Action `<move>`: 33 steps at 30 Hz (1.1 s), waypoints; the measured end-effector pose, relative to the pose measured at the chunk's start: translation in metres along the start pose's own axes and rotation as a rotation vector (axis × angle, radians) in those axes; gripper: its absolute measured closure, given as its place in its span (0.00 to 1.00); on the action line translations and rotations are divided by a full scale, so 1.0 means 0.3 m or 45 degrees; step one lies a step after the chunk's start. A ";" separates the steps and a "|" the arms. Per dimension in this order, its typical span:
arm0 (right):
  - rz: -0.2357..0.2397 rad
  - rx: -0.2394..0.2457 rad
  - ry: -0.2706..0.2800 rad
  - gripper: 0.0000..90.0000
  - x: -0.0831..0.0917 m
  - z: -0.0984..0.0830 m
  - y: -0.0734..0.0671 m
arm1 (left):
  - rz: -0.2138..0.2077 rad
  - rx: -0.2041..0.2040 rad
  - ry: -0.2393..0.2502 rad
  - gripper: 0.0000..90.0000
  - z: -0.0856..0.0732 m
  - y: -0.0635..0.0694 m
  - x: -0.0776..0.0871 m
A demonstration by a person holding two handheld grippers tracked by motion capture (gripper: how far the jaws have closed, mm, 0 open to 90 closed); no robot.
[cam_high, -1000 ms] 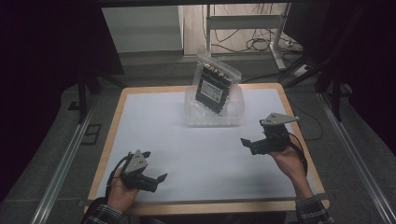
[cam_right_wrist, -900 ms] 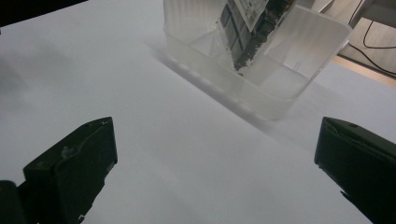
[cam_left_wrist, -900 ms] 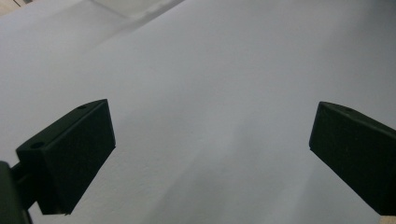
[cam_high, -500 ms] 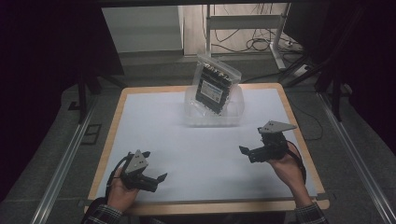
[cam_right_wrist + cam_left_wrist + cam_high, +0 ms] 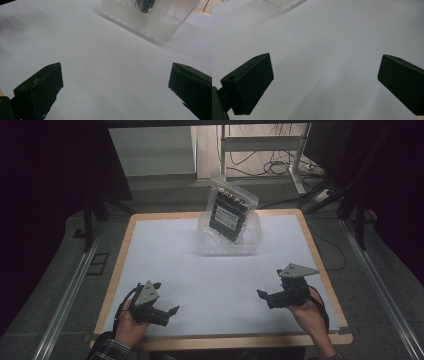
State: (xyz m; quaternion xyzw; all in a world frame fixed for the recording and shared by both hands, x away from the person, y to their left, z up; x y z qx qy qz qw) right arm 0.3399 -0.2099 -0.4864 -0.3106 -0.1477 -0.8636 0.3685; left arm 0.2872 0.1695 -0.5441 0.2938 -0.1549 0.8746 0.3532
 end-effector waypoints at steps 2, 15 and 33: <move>-0.009 0.003 -0.001 0.00 0.002 -0.014 -0.008 | 0.000 -0.003 -0.004 0.00 0.000 0.000 -0.001; -0.058 -0.011 -0.007 0.00 0.028 -0.092 -0.011 | -0.001 -0.010 -0.023 0.00 -0.004 0.002 -0.008; -0.104 -0.036 -0.050 0.00 0.033 -0.174 0.018 | -0.001 -0.018 -0.050 0.00 -0.010 0.002 -0.017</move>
Point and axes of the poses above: each handheld gripper's, and its own axes: x roughly backward along the jaws, z roughly out of its top, y roughly to its right, the point moved 5 cm from there along -x, roughly forward along the jaws, and after that the axes turned 4 degrees about -y, right-handed, at the moved point
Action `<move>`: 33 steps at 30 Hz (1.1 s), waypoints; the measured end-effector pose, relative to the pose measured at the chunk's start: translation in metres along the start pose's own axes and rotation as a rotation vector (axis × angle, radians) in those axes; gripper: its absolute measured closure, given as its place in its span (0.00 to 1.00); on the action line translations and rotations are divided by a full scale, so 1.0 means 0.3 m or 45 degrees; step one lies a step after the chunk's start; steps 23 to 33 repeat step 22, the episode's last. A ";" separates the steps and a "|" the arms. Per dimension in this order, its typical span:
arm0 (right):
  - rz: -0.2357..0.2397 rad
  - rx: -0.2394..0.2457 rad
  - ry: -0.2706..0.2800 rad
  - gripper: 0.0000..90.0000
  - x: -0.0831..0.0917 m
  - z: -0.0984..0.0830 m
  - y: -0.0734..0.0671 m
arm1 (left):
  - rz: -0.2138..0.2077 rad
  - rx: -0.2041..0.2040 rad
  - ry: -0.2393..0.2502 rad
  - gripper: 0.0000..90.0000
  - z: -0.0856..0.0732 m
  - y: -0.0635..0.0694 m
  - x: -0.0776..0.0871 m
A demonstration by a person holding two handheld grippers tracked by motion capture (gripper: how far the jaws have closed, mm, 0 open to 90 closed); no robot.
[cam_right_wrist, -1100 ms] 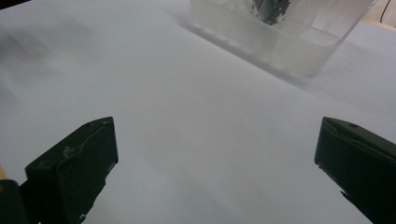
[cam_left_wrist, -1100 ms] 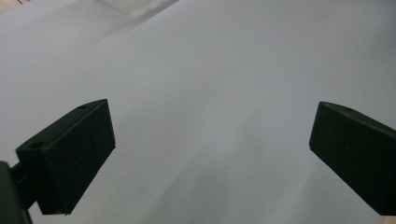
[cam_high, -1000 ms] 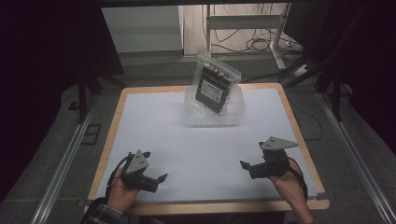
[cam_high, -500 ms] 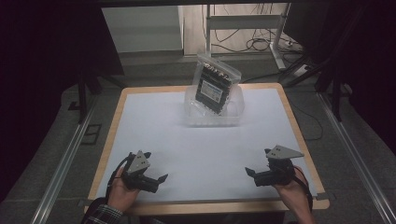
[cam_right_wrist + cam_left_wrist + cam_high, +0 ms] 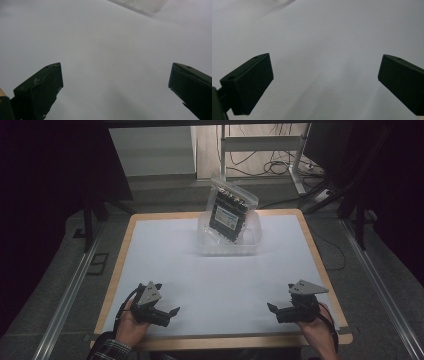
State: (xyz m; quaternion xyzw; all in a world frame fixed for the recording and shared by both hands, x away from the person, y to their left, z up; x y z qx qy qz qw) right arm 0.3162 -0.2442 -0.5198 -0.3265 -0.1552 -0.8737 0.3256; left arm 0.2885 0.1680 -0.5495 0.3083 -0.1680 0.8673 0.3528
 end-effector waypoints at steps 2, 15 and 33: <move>0.001 -0.009 -0.012 0.00 -0.004 -0.010 0.003 | 0.000 0.001 -0.002 0.00 -0.001 0.000 -0.001; 0.021 -0.063 -0.119 0.00 -0.034 -0.072 0.029 | 0.001 -0.009 -0.020 0.00 -0.004 0.002 -0.007; 0.028 -0.077 -0.133 0.00 -0.037 -0.079 0.035 | 0.001 -0.013 -0.025 0.00 -0.004 0.002 -0.009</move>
Point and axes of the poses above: each handheld gripper's, and its own axes: x roughly backward along the jaws, z roughly out of its top, y roughly to its right, the point moved 5 cm from there along -x, roughly forward along the jaws, and after that the axes turned 4 degrees about -y, right-handed, at the moved point
